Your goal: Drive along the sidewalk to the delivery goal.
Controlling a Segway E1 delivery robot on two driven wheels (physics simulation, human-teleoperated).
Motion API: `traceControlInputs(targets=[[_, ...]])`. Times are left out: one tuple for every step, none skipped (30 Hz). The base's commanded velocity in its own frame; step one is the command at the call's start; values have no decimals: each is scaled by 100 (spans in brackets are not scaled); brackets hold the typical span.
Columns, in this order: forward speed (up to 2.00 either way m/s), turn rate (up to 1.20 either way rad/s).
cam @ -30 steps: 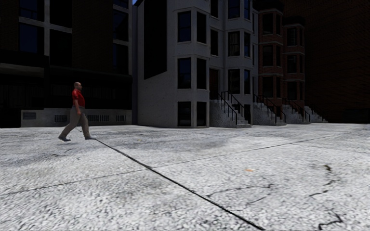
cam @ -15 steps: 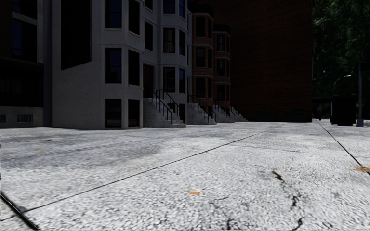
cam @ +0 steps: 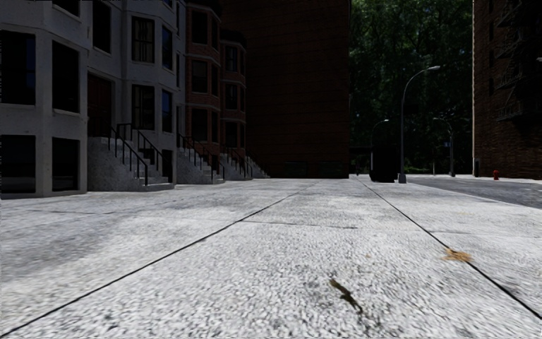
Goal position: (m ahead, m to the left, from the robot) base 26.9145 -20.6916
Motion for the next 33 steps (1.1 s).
traceControlInputs(targets=[[195, -83], [195, -83], [195, -83], [195, -83], [195, -83], [195, -83], [195, -83], [195, -81], [195, 0], [195, 0], [195, 0], [195, 0], [195, 0], [195, 0], [195, 0], [195, 0], [195, 0], [195, 0], [195, 0], [195, 0], [195, 0], [195, 0], [195, 0], [195, 0], [195, 0], [195, 0], [195, 0], [195, 0], [195, 0], [195, 0], [195, 0], [195, 0], [195, 0]])
